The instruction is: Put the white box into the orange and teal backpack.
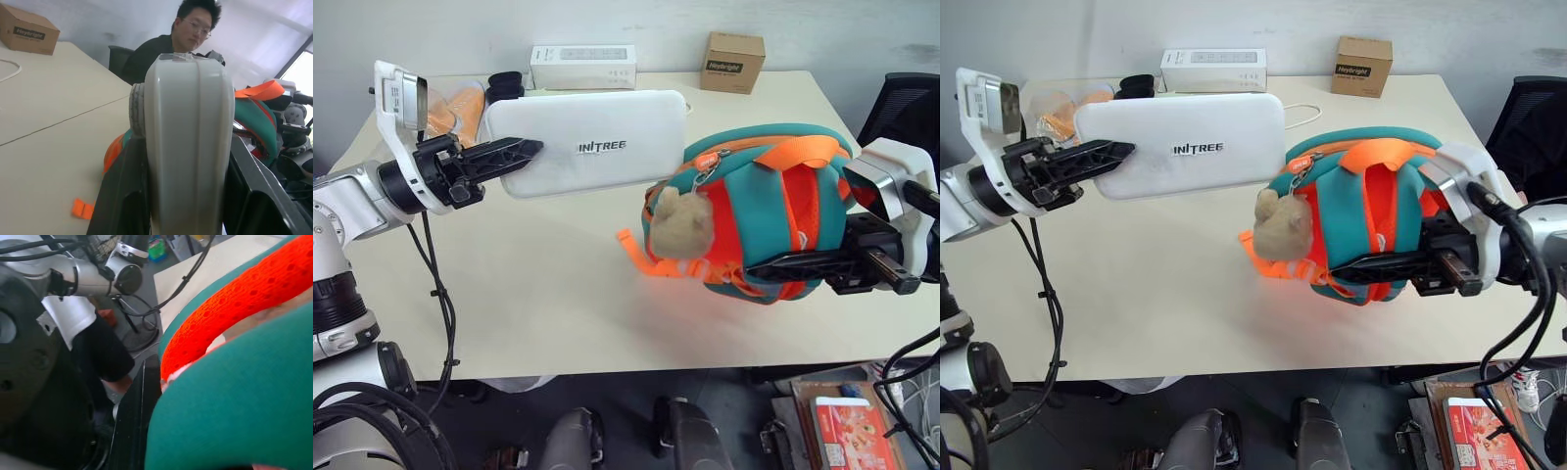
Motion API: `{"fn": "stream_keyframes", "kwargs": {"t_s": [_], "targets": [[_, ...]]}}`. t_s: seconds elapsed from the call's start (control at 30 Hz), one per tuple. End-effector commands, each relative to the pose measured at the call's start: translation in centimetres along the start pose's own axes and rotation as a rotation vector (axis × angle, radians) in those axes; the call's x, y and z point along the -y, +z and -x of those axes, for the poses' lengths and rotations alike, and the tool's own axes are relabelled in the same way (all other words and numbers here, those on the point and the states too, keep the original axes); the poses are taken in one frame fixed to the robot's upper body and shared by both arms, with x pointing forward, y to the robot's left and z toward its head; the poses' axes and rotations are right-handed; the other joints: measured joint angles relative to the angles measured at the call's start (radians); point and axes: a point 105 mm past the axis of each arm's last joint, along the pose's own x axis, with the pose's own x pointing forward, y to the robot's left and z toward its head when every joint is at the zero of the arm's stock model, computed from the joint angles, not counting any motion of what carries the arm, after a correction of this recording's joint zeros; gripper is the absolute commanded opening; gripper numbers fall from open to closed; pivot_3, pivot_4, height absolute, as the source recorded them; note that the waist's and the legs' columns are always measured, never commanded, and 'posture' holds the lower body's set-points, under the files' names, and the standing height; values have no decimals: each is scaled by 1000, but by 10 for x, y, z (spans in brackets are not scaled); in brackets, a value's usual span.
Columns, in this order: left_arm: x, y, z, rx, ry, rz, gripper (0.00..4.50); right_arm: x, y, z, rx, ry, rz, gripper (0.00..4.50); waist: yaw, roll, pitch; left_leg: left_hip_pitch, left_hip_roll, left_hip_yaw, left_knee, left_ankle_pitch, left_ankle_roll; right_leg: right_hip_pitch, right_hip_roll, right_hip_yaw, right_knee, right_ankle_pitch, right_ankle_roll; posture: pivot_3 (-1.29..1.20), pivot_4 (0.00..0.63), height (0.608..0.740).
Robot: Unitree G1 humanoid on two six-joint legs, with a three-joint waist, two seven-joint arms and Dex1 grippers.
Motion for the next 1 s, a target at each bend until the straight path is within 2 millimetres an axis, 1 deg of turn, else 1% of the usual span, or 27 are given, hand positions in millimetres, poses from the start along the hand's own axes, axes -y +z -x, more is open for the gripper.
{"fn": "stream_keyframes", "kwargs": {"t_s": [0.03, 0.3, 0.47, 0.53, 0.63, 0.7, 0.87, 1.0], "targets": [[6, 3, -4, -29, -17, -134, 1319, -7, 6, 5, 2, 1, 36, 11, 2, 0, 0, 0, 0, 0, 0, 0, 0, 0, 0, 0, 0, 0, 0, 0, 150, 740], [12, -2, -10, -186, -133, -303, 1319, 5, 10, 11, 37, -44, 12, 11, 21, 0, 0, 0, -1, 4, 1, 0, 1, -3, 0, 2, 1, 0, 0, 0, 150, 740], [6, -4, -19, -273, -189, -421, 1319, 18, 6, 12, 33, -94, -9, 11, 26, 0, 0, -1, -1, 4, 1, 0, 2, -3, 0, 1, 1, 0, 0, 0, 150, 740], [4, -4, -24, -297, -214, -462, 1319, 19, 3, 12, 23, -86, -14, 11, 25, 0, 0, 0, -1, 6, 1, 0, 2, -3, 0, 1, 2, 0, 0, 0, 150, 740], [7, -3, -41, -328, -294, -517, 1319, 17, 4, 11, 16, -65, -11, 11, 31, 0, 0, -1, -1, 6, 2, 0, 3, -4, 1, -1, 2, 0, 0, 0, 150, 740], [8, -3, -49, -344, -324, -549, 1319, 17, 5, 10, 13, -59, -8, 11, 33, 0, 0, -1, -1, 8, 2, -1, 4, -4, 1, -2, 2, 1, 1, 0, 150, 740], [4, -2, -77, -314, -335, -612, 1319, 14, 0, 5, -4, -28, -5, 11, 46, 0, 0, -1, -1, 10, 4, -2, 7, -4, 0, -2, 2, 2, 3, 0, 150, 740], [6, 1, -88, -268, -351, -622, 1319, 13, -2, 3, -9, -23, -4, 11, 46, 0, 0, -1, -2, 10, 4, -1, 8, -4, 0, -1, 2, 2, 4, 0, 150, 740]]}}
